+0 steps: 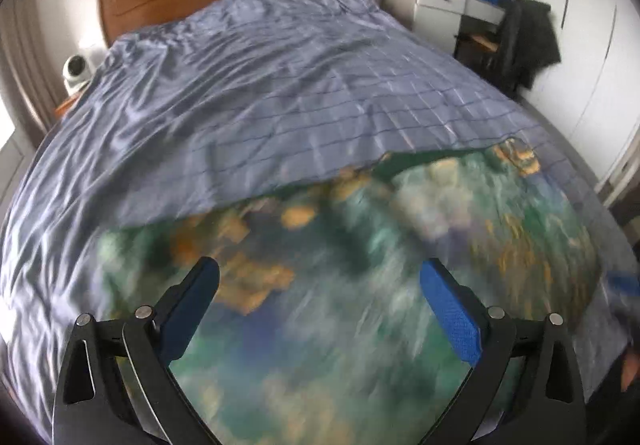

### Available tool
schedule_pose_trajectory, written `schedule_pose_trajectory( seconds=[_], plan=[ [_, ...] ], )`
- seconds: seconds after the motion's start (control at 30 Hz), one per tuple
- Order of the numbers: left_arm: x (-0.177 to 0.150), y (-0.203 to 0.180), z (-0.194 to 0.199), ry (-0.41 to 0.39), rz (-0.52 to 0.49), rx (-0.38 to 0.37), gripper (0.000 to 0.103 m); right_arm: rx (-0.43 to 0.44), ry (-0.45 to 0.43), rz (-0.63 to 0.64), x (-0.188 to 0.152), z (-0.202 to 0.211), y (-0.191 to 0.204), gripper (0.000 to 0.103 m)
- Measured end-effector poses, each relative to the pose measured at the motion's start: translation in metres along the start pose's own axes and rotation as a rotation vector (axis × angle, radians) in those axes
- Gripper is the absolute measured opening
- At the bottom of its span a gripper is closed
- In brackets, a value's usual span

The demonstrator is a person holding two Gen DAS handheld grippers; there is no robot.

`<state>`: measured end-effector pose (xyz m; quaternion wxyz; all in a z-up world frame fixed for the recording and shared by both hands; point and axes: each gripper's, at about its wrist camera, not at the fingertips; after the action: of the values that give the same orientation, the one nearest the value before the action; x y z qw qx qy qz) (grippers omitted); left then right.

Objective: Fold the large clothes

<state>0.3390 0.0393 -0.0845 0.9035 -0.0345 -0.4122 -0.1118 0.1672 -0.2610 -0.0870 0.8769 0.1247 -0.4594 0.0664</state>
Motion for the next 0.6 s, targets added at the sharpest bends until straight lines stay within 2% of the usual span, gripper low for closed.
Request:
schedule_pose_trajectory(
  seconds=[0.1, 0.2, 0.47, 0.6],
  plan=[
    [0.008, -0.021, -0.043, 0.047, -0.032, 0.037, 0.101, 0.064, 0.003, -0.033, -0.011, 0.005, 0.023, 0.054],
    [-0.013, -0.030, -0.067, 0.120, -0.083, 0.075, 0.100, 0.097, 0.017, -0.023, -0.025, 0.017, 0.036, 0.054],
    [-0.077, -0.061, 0.003, 0.031, -0.230, 0.051, 0.100, 0.070, 0.040, -0.028, -0.050, 0.040, 0.027, 0.056],
    [-0.100, -0.071, 0.025, 0.009, -0.227, 0.055, 0.100, 0.056, 0.050, -0.066, -0.056, 0.039, 0.023, 0.056]
  ],
)
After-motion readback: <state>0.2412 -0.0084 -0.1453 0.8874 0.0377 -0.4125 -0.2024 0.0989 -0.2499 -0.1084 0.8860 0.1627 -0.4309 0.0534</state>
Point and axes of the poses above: each gripper's, at about its wrist camera, not at the fingertips, and z roughly against the way its jaws point, y to its left, x to its top, and after that the axes turned 9 degrees about -y, right-handed
